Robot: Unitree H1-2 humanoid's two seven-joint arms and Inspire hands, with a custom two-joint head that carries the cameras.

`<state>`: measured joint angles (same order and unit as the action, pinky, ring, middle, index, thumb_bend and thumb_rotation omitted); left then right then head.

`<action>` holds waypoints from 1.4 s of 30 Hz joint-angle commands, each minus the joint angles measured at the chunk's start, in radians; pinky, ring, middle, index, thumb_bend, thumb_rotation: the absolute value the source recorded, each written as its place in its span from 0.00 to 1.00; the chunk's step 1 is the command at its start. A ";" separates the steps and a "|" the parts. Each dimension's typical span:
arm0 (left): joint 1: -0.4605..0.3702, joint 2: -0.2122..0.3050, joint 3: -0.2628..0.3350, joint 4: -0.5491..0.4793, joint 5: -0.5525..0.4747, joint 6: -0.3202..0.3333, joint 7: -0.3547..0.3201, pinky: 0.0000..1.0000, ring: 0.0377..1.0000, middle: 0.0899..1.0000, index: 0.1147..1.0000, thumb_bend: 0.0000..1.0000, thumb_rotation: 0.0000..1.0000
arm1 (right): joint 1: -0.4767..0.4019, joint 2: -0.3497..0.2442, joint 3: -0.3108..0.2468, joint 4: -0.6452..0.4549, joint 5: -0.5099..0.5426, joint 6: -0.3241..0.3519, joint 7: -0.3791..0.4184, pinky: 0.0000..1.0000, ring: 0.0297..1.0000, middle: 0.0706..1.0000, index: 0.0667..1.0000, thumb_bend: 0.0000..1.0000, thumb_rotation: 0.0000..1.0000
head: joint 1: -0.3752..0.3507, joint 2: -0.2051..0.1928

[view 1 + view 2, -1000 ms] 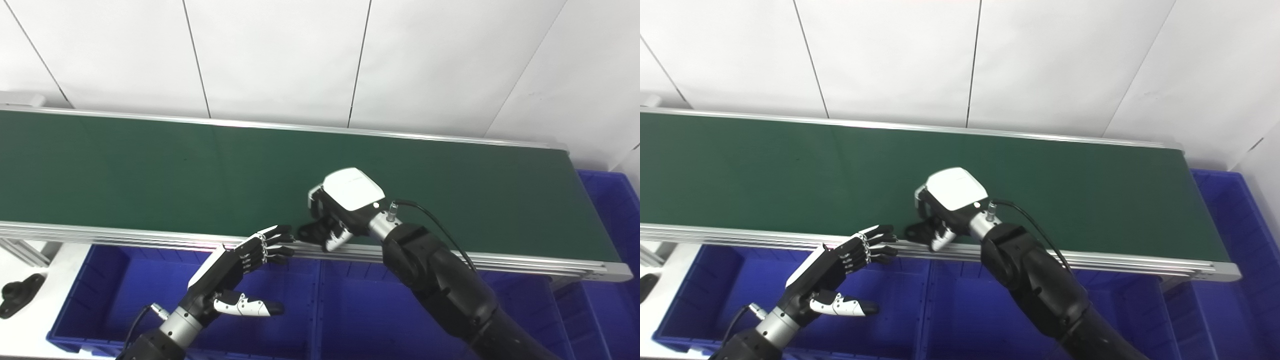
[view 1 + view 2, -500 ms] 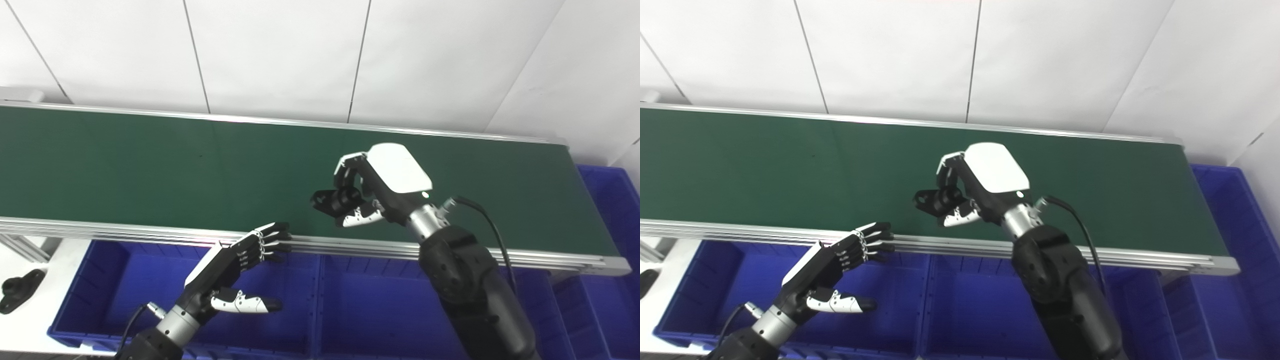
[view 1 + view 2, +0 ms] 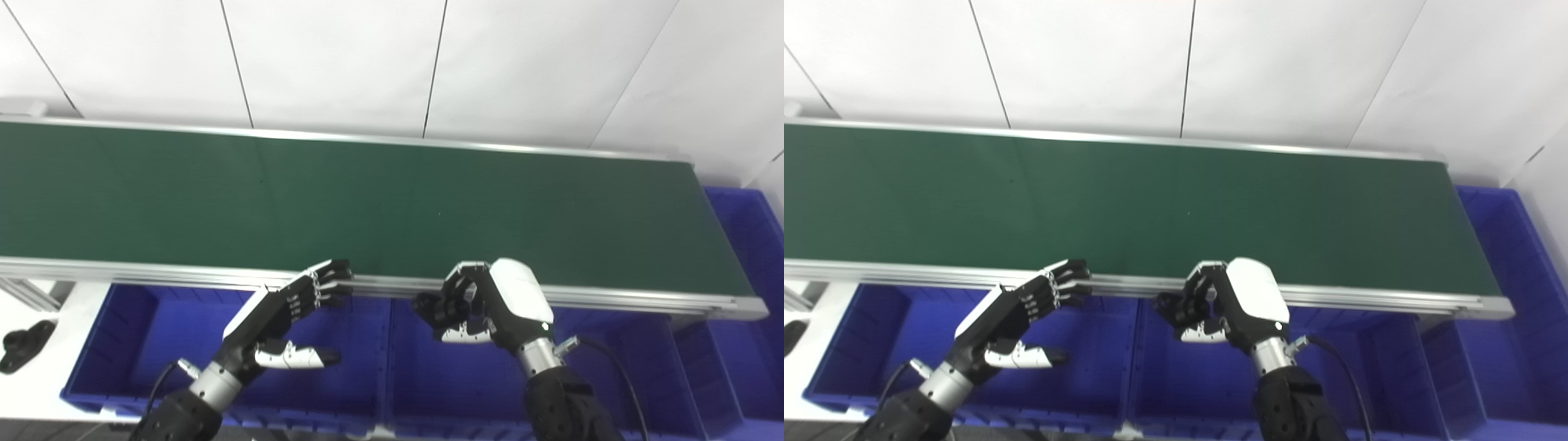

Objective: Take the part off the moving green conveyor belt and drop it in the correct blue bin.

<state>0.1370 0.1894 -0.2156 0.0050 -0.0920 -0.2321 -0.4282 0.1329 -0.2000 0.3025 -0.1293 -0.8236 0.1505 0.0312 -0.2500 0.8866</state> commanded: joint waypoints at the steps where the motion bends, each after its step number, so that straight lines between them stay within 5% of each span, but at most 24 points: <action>1: -0.019 0.002 -0.001 -0.051 0.027 0.007 0.020 0.79 0.82 0.86 0.87 0.82 0.34 | -0.007 0.010 -0.005 0.004 -0.005 -0.019 -0.048 0.18 0.22 0.43 0.45 0.53 0.00 | 0.024 0.016; 4: -0.019 -0.006 -0.003 -0.070 0.052 0.026 0.034 0.80 0.83 0.86 0.86 0.81 0.33 | -0.005 0.003 -0.009 0.063 -0.010 -0.015 -0.067 0.30 0.30 0.43 0.45 0.53 0.00 | 0.055 0.029; 9: -0.009 -0.016 -0.008 -0.103 0.075 0.067 0.049 0.80 0.84 0.87 0.86 0.81 0.33 | -0.033 0.001 -0.010 0.163 0.025 -0.006 -0.048 0.24 0.29 0.43 0.45 0.53 0.00 | 0.080 0.031; 12: -0.004 -0.016 -0.009 -0.105 0.079 0.060 0.052 0.80 0.84 0.87 0.86 0.81 0.33 | -0.059 -0.007 0.026 0.209 -0.017 0.015 -0.032 0.29 0.34 0.44 0.45 0.52 0.00 | 0.080 0.029; 14: -0.003 -0.015 -0.009 -0.102 0.079 0.049 0.051 0.80 0.84 0.87 0.86 0.80 0.33 | -0.072 -0.008 0.049 0.224 -0.037 0.042 -0.004 0.38 0.45 0.45 0.46 0.52 0.00 | 0.076 0.027; 15: -0.002 -0.014 -0.009 -0.102 0.079 0.046 0.051 0.79 0.84 0.87 0.86 0.80 0.32 | -0.077 -0.013 0.064 0.229 -0.045 0.053 0.017 0.53 0.62 0.61 0.63 0.56 0.12 | 0.076 0.027; 16: -0.001 -0.013 -0.009 -0.103 0.079 0.045 0.051 0.79 0.84 0.87 0.86 0.80 0.32 | -0.080 -0.020 0.078 0.229 -0.054 0.061 0.035 0.56 0.65 0.64 0.66 0.57 0.15 | 0.074 0.025; 18: 0.001 -0.012 -0.008 -0.103 0.075 0.047 0.049 0.80 0.84 0.88 0.86 0.80 0.32 | -0.081 -0.039 0.104 0.229 -0.080 0.055 0.047 0.80 0.83 0.83 0.83 0.62 0.30 | 0.072 0.023; 23: 0.008 -0.009 -0.005 -0.098 0.067 0.046 0.047 0.80 0.84 0.87 0.86 0.81 0.33 | -0.028 -0.019 0.076 0.171 -0.046 0.026 -0.041 0.95 0.96 0.95 0.92 0.64 0.43 | 0.064 0.009; 26: 0.015 -0.004 -0.005 -0.103 0.071 0.047 0.046 0.81 0.84 0.87 0.86 0.81 0.33 | 0.029 0.009 0.041 0.110 0.001 -0.022 -0.132 0.96 0.97 0.96 0.92 0.67 0.46 | 0.060 -0.008; 32: 0.027 -0.002 -0.008 -0.086 0.065 0.030 0.042 0.82 0.86 0.89 0.87 0.82 0.34 | 0.152 0.089 0.008 -0.030 0.156 -0.046 -0.154 0.92 1.00 1.00 0.98 0.73 0.56 | 0.059 -0.065; 35: 0.033 0.000 -0.009 -0.071 0.060 0.010 0.037 0.83 0.87 0.90 0.88 0.81 0.32 | 0.212 0.145 -0.002 -0.047 0.242 -0.112 -0.198 0.75 0.86 1.00 0.99 0.74 0.57 | 0.064 -0.109; 38: 0.043 -0.003 -0.009 -0.056 0.064 -0.015 0.040 0.83 0.87 0.90 0.88 0.81 0.32 | 0.238 0.169 -0.009 -0.007 0.293 -0.217 -0.251 0.51 0.63 0.84 0.98 0.72 0.59 | 0.065 -0.137; 42: 0.053 -0.006 -0.008 -0.026 0.068 -0.055 0.044 0.82 0.87 0.91 0.89 0.81 0.32 | 0.234 0.166 -0.023 0.093 0.374 -0.390 -0.285 0.72 0.82 0.87 0.95 0.73 0.63 | 0.073 -0.190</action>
<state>0.1920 0.1834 -0.2236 -0.0124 -0.0150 -0.2279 -0.3921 0.3773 -0.0310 0.2886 -0.0403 -0.4849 -0.1286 -0.2251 -0.1780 0.6949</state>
